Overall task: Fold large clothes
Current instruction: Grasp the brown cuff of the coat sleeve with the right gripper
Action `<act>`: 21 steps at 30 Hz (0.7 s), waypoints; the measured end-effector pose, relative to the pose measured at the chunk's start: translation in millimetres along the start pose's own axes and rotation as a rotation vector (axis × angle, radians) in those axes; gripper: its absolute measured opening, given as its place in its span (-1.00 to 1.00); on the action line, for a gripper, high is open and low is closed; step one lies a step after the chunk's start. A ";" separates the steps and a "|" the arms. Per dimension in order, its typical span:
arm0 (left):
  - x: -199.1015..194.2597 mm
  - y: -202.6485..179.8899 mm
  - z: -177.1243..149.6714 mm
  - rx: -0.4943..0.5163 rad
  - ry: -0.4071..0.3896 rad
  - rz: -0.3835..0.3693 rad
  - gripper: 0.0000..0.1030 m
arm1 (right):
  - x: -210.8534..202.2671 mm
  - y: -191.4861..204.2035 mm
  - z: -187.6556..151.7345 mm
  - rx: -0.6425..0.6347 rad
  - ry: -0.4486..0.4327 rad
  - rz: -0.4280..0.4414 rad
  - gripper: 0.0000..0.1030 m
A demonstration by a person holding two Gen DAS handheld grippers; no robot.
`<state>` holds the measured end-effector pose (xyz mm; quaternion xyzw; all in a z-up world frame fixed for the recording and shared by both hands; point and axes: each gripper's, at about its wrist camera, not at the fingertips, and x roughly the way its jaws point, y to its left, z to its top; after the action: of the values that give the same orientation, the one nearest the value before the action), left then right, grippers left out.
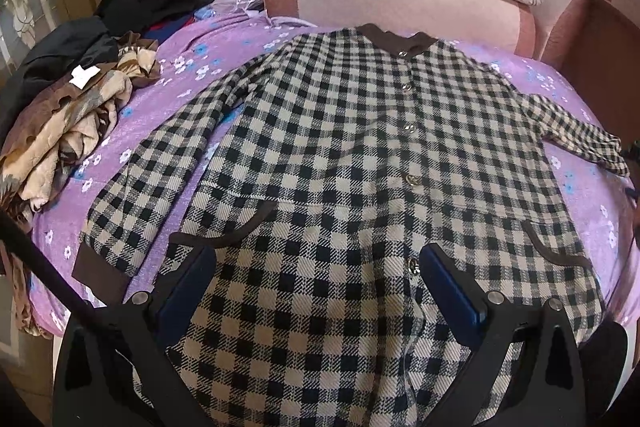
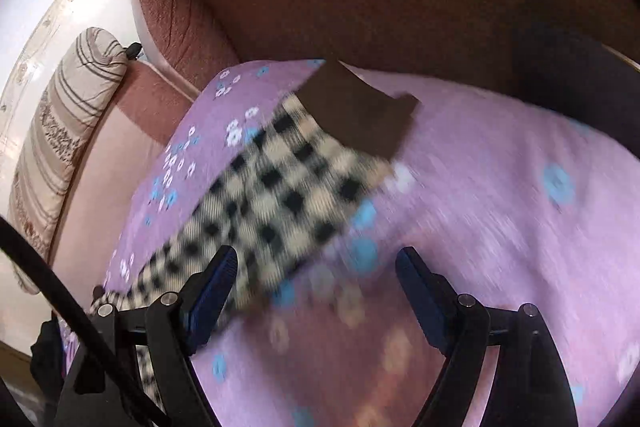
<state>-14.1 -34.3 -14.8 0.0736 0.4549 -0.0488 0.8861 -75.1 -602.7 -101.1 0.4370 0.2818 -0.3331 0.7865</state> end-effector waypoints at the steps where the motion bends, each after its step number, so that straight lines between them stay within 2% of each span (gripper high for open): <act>1: 2.3 0.4 0.3 -0.002 0.006 0.001 0.96 | 5.7 3.5 5.7 0.002 -0.006 -0.010 0.68; 2: 4.2 0.7 0.5 -0.003 0.011 0.004 0.96 | 9.9 5.3 10.9 0.009 -0.012 -0.018 0.55; 3: 5.8 0.9 0.6 -0.004 0.015 0.009 0.96 | 12.5 6.0 17.6 0.021 -0.017 -0.018 0.32; 4: 7.0 1.7 0.4 -0.003 0.017 0.012 0.96 | 16.8 6.4 23.6 0.040 -0.001 -0.007 -0.43; 5: 7.5 2.2 0.1 -0.001 0.019 0.013 0.96 | 19.5 3.9 27.1 0.063 0.022 0.024 -0.90; 6: 7.7 3.1 0.1 -0.001 0.019 0.013 0.96 | 19.9 0.0 29.0 0.100 0.041 0.062 -0.90; 11: 3.6 15.0 -0.3 -0.025 0.005 0.002 0.96 | -21.3 -15.2 37.2 0.151 -0.049 0.138 -0.91; 13: 1.2 22.7 -1.1 -0.043 0.000 -0.008 0.96 | -36.2 -24.7 36.7 0.178 -0.072 0.125 -0.91; 16: -3.6 33.5 -3.0 -0.071 -0.007 -0.022 0.96 | -43.1 -27.7 33.8 0.180 -0.059 0.110 -0.91; 21: -14.7 52.5 -9.9 -0.111 -0.039 -0.029 0.96 | -59.5 7.9 26.5 0.095 -0.060 0.112 -0.91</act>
<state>-22.5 19.4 -4.0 0.0168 0.4408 -0.0379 0.8967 -101.8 -606.3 -41.3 0.4787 0.2174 -0.3147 0.7903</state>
